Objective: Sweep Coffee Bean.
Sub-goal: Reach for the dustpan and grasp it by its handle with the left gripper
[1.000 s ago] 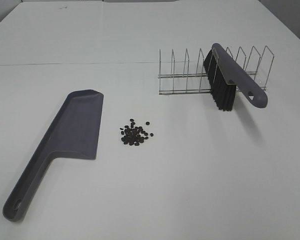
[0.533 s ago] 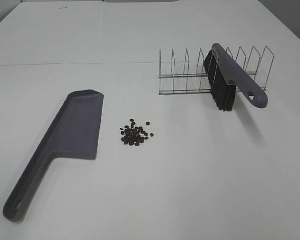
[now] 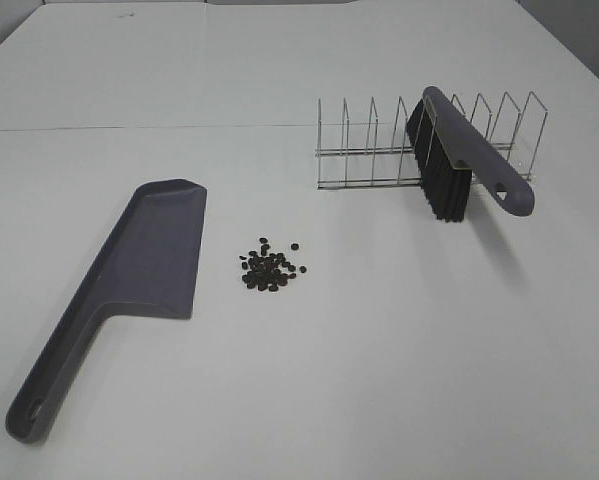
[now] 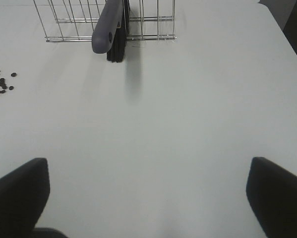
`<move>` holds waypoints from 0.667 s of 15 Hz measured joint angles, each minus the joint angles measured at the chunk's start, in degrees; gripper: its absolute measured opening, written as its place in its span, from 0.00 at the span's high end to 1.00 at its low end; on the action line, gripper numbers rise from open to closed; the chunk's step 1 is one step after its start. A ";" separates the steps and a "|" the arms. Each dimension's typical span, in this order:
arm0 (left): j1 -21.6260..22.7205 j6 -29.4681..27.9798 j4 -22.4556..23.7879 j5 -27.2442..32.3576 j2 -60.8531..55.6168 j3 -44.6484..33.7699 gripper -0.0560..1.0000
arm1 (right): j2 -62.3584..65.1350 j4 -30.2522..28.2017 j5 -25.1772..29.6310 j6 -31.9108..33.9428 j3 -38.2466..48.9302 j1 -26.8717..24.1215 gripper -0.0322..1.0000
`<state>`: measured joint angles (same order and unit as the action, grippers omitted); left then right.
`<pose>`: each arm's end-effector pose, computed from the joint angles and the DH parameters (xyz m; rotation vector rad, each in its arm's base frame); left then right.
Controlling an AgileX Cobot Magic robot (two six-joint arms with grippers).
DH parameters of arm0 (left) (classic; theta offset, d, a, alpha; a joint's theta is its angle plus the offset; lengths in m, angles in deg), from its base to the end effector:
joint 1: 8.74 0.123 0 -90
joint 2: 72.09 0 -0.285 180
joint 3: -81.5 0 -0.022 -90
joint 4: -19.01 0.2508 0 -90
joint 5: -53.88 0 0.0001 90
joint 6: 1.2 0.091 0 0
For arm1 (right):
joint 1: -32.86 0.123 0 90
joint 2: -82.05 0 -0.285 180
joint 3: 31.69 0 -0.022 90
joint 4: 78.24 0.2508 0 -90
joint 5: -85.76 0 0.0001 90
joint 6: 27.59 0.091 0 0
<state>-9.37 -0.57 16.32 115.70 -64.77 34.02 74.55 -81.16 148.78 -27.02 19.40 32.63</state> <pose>-0.0092 -0.0037 0.2811 0.0258 2.0348 -0.0560 -0.0026 -0.0041 0.2620 0.0172 2.1218 -0.0584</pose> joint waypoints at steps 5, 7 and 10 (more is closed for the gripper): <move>0.00 0.00 0.00 0.00 0.00 0.00 0.01 | 0.00 0.00 0.00 0.00 0.00 0.00 0.01; 0.00 -0.06 0.00 0.00 0.00 0.00 0.01 | 0.00 0.00 0.00 0.00 0.00 0.00 0.01; 0.00 -0.17 0.00 0.00 0.46 0.00 0.01 | 0.00 0.00 0.00 0.00 0.00 0.00 0.01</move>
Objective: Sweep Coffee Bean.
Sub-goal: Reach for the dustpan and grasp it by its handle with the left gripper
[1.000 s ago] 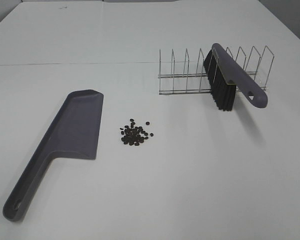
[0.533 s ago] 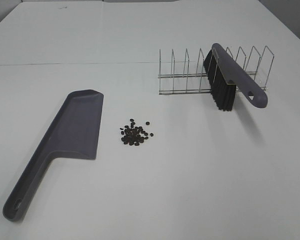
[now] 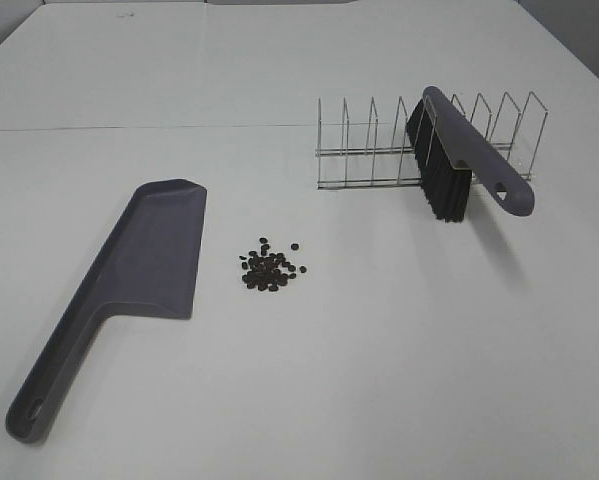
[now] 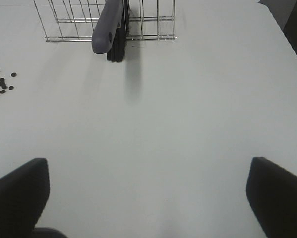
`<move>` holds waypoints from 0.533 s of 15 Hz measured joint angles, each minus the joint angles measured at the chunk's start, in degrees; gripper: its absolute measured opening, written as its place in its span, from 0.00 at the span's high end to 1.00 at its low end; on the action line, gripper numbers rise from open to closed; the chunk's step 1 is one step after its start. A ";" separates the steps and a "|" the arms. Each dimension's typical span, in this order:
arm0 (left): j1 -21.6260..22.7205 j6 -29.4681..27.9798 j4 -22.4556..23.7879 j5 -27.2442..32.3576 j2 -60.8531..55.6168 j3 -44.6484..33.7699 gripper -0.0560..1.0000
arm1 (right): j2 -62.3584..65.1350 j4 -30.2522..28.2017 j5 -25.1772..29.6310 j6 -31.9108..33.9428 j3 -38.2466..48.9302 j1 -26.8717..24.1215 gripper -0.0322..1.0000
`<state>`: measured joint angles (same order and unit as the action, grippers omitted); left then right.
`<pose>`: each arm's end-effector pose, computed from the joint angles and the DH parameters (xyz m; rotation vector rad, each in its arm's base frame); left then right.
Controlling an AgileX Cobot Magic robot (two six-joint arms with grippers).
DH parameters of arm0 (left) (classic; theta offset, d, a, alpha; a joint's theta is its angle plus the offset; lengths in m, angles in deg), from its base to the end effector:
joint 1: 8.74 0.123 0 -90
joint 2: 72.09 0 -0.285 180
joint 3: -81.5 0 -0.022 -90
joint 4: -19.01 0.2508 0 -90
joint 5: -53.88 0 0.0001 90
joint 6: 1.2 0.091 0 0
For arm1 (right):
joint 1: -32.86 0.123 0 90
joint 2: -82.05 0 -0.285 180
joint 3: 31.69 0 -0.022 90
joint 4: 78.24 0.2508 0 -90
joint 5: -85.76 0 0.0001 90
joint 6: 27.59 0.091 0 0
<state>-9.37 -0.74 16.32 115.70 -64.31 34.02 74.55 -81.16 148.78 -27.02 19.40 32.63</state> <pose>-0.0079 -0.0037 0.2811 0.0227 2.0429 -0.0580 -0.0026 -0.0041 0.2620 0.0172 2.1218 -0.0584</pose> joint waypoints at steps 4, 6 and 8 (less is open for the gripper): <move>0.00 0.00 0.06 0.00 0.00 0.00 0.01 | 0.00 0.00 0.00 0.00 0.00 0.00 0.01; 0.00 0.00 1.32 0.00 0.23 0.00 0.01 | 0.00 0.00 0.00 0.00 0.00 0.00 0.01; 0.00 0.00 1.32 0.86 3.61 0.46 0.01 | 0.00 0.00 0.00 0.00 0.00 0.00 0.01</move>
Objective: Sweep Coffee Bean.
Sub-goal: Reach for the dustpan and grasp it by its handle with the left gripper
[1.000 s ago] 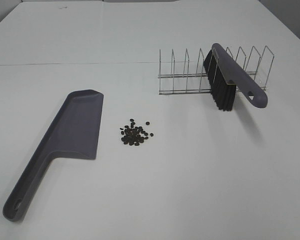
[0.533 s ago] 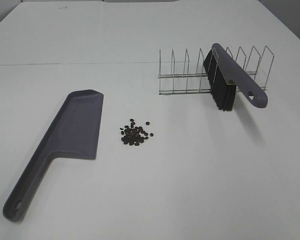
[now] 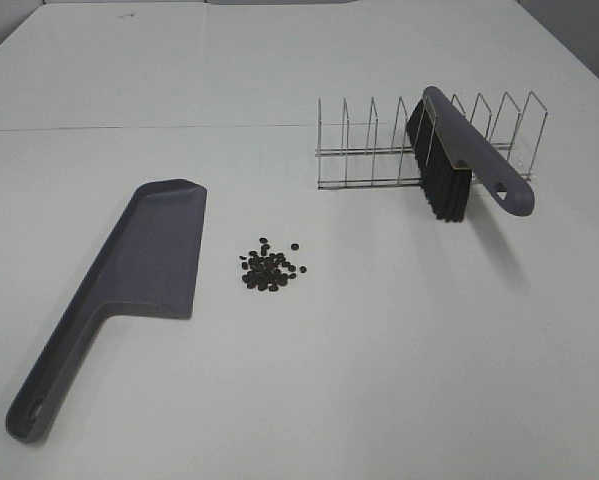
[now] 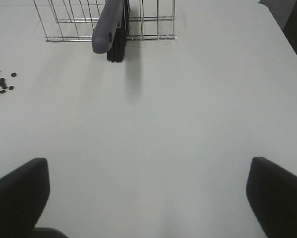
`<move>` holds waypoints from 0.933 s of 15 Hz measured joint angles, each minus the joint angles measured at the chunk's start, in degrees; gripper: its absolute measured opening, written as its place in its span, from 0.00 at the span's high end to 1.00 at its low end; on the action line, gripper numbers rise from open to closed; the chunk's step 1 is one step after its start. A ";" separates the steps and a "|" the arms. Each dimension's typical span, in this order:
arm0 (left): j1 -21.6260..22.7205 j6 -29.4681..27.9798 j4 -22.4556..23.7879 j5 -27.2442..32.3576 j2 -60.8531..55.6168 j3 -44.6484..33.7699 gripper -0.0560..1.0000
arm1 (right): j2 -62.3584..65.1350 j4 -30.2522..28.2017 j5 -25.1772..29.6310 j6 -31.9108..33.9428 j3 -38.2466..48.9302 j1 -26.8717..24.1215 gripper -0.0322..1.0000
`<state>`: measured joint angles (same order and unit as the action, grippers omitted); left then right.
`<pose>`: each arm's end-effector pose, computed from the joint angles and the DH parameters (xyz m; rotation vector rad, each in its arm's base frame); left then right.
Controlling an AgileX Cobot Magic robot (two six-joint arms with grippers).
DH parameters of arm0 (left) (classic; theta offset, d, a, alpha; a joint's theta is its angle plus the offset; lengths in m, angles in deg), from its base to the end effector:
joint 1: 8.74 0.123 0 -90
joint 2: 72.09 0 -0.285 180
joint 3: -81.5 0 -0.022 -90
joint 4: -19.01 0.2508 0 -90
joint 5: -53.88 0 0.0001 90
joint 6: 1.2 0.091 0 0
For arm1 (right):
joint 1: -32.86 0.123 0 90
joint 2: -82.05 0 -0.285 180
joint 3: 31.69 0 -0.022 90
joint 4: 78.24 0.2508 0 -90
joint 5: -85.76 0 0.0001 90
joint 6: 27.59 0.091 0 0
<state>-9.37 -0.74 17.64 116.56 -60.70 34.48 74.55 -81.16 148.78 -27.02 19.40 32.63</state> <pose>0.0006 -0.0019 0.2823 0.0212 2.1132 -0.0308 -0.0026 -0.0041 0.2620 0.0172 2.1218 -0.0584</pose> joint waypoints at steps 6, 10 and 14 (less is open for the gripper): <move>0.00 -4.70 1.38 7.10 26.70 11.69 0.02 | 0.00 0.00 0.00 0.00 0.00 0.00 0.01; 0.00 -7.16 7.62 7.16 38.79 18.51 0.02 | 0.00 0.00 0.00 0.00 0.00 0.00 0.01; 0.00 -7.39 5.96 7.45 46.29 18.56 0.02 | 0.00 0.00 0.00 0.00 0.00 0.00 0.01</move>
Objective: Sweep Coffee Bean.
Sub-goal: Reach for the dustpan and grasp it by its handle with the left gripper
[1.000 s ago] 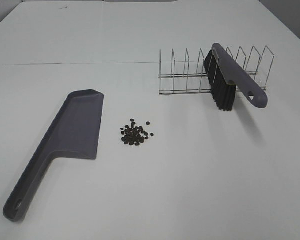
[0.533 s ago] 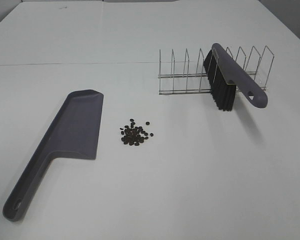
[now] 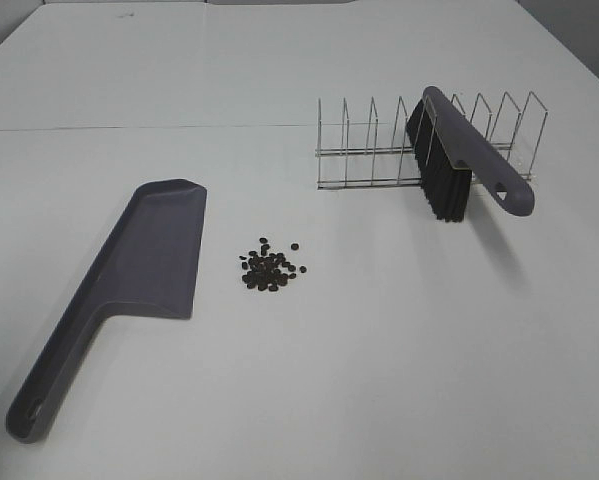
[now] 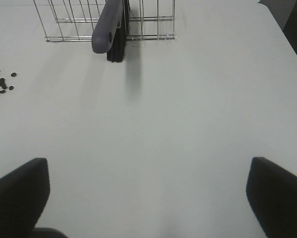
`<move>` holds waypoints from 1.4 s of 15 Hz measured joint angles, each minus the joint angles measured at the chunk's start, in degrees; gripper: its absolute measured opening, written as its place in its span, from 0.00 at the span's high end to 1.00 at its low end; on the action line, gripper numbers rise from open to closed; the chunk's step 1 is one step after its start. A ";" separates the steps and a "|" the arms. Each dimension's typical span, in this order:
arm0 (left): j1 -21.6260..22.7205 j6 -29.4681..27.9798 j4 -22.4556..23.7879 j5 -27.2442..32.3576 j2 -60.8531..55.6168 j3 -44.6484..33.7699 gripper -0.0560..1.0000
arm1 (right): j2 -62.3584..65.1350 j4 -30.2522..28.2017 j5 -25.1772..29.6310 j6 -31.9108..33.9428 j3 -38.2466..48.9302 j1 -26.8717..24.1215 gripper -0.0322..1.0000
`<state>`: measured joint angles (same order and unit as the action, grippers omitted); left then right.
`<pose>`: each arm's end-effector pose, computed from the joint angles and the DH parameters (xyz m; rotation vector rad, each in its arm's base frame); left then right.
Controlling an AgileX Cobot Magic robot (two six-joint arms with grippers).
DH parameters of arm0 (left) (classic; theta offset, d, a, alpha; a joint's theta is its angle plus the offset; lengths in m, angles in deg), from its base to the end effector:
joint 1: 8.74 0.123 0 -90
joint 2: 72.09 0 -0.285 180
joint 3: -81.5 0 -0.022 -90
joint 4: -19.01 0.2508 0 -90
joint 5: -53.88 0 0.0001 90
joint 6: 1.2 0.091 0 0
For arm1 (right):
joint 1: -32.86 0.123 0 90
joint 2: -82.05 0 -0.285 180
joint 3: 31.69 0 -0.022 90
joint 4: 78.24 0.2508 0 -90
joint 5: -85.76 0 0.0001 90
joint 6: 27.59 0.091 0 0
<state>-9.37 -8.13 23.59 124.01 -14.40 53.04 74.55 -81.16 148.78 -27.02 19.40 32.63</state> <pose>0.1330 0.0054 0.3196 -0.1341 2.7193 0.0722 -0.0026 -0.0041 0.2620 0.0172 2.1218 -0.0584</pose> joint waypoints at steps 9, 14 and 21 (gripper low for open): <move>-15.87 -9.85 -0.23 -19.88 40.16 1.66 0.02 | 0.00 0.00 0.00 0.00 0.00 0.00 0.01; -17.42 -10.43 -0.40 -22.75 54.89 10.77 0.02 | 0.00 0.00 0.00 0.00 0.00 0.00 0.01; -20.00 -6.36 -2.06 -22.35 63.60 13.81 0.02 | 0.00 0.00 0.00 0.00 0.00 0.00 0.01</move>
<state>-29.37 -14.49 21.53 101.67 49.20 66.85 74.55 -81.16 148.78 -27.02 19.40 32.63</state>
